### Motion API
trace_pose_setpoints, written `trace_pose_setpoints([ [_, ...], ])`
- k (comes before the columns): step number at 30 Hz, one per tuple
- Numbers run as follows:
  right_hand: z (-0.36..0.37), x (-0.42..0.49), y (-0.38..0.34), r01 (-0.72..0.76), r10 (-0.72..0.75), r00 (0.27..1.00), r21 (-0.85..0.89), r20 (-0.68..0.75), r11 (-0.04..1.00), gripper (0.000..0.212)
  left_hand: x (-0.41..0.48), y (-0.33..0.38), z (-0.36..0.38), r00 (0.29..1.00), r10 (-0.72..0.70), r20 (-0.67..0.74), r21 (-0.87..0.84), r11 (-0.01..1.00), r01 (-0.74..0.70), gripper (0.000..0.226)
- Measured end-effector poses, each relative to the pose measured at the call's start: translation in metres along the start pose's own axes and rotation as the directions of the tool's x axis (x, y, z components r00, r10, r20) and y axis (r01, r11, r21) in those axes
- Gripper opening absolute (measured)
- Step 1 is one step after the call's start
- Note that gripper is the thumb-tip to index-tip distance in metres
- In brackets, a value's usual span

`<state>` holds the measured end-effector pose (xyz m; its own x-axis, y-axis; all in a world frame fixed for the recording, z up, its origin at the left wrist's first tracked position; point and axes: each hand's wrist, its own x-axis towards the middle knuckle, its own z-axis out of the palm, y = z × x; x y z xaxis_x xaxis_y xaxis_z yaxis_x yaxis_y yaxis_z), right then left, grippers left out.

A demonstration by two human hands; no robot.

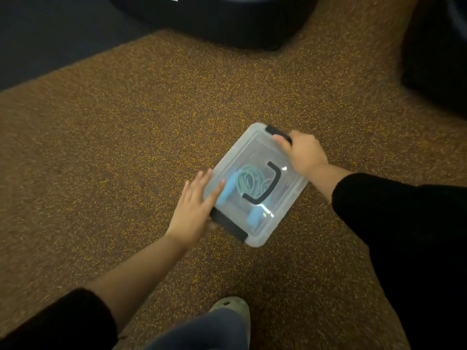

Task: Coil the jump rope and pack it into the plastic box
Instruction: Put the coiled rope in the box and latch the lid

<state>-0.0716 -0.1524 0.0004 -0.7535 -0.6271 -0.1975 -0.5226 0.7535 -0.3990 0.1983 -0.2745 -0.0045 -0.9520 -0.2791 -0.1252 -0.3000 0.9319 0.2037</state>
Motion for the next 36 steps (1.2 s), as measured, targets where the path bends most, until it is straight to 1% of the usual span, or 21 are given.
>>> trace_pose_setpoints([
  [1,-0.006,0.000,0.010,-0.050,0.051,0.998,0.043,-0.022,0.998,0.052,0.013,0.004,-0.007,0.997,-0.075,0.005,-0.134,0.988,0.075,0.117],
  [2,-0.010,0.001,0.020,-0.092,0.097,0.994,0.081,-0.055,0.992,0.051,0.027,0.009,-0.013,0.989,-0.148,0.027,-0.257,0.955,0.150,0.111],
  [3,-0.015,0.001,0.030,-0.129,0.140,0.986,0.114,-0.095,0.985,0.052,0.043,0.014,-0.018,0.978,-0.203,0.056,-0.344,0.915,0.210,0.105],
  [5,-0.024,0.001,0.049,-0.206,0.236,0.955,0.172,-0.177,0.963,0.056,0.076,0.027,-0.026,0.958,-0.271,0.088,-0.451,0.847,0.281,0.098],
  [7,-0.031,-0.002,0.064,-0.285,0.335,0.915,0.227,-0.226,0.931,0.059,0.106,0.038,-0.031,0.941,-0.310,0.135,-0.552,0.765,0.331,0.096],
  [9,-0.038,-0.007,0.076,-0.344,0.418,0.871,0.285,-0.260,0.895,0.059,0.134,0.045,-0.033,0.912,-0.340,0.229,-0.674,0.621,0.400,0.087],
  [11,-0.043,-0.012,0.086,-0.393,0.489,0.823,0.332,-0.288,0.858,0.058,0.157,0.047,-0.030,0.885,-0.357,0.298,-0.780,0.444,0.441,0.078],
  [12,-0.044,-0.014,0.089,-0.414,0.519,0.803,0.352,-0.294,0.839,0.058,0.167,0.048,-0.029,0.879,-0.367,0.306,-0.815,0.376,0.441,0.079],
  [13,-0.046,-0.015,0.092,-0.434,0.547,0.785,0.372,-0.290,0.820,0.058,0.177,0.051,-0.023,0.880,-0.366,0.303,-0.834,0.345,0.431,0.080],
  [14,-0.047,-0.017,0.096,-0.457,0.575,0.770,0.390,-0.277,0.799,0.057,0.183,0.059,-0.022,0.884,-0.363,0.295,-0.833,0.356,0.424,0.079],
  [15,-0.048,-0.018,0.099,-0.481,0.601,0.756,0.401,-0.260,0.780,0.057,0.186,0.072,-0.026,0.890,-0.363,0.276,-0.818,0.397,0.416,0.073],
  [17,-0.049,-0.021,0.107,-0.525,0.641,0.733,0.410,-0.229,0.746,0.056,0.190,0.095,-0.026,0.913,-0.362,0.190,-0.761,0.533,0.369,0.065],
  [19,-0.047,-0.025,0.114,-0.547,0.669,0.711,0.428,-0.218,0.720,0.055,0.195,0.107,-0.016,0.925,-0.355,0.137,-0.709,0.617,0.341,0.063],
  [21,-0.043,-0.029,0.118,-0.569,0.693,0.688,0.432,-0.216,0.700,0.054,0.203,0.111,-0.003,0.935,-0.341,0.098,-0.664,0.678,0.317,0.061],
  [23,-0.039,-0.030,0.119,-0.589,0.712,0.662,0.424,-0.234,0.687,0.051,0.210,0.113,0.003,0.939,-0.333,0.090,-0.621,0.718,0.314,0.059],
  [25,-0.036,-0.030,0.116,-0.583,0.704,0.653,0.409,-0.279,0.702,0.045,0.213,0.114,0.004,0.938,-0.338,0.083,-0.580,0.749,0.321,0.059],
  [27,-0.034,-0.032,0.112,-0.566,0.668,0.675,0.359,-0.315,0.742,0.043,0.214,0.115,0.005,0.937,-0.342,0.072,-0.557,0.765,0.322,0.058],
  [30,-0.030,-0.036,0.111,-0.538,0.589,0.748,0.241,-0.306,0.808,0.048,0.212,0.117,0.004,0.938,-0.340,0.069,-0.511,0.795,0.326,0.057],
  [32,-0.031,-0.037,0.111,-0.545,0.577,0.768,0.190,-0.278,0.816,0.050,0.211,0.119,0.004,0.939,-0.335,0.075,-0.487,0.810,0.327,0.057],
  [36,-0.033,-0.037,0.113,-0.538,0.558,0.794,0.148,-0.241,0.830,0.052,0.211,0.120,0.002,0.937,-0.341,0.074,-0.466,0.819,0.335,0.057],
])
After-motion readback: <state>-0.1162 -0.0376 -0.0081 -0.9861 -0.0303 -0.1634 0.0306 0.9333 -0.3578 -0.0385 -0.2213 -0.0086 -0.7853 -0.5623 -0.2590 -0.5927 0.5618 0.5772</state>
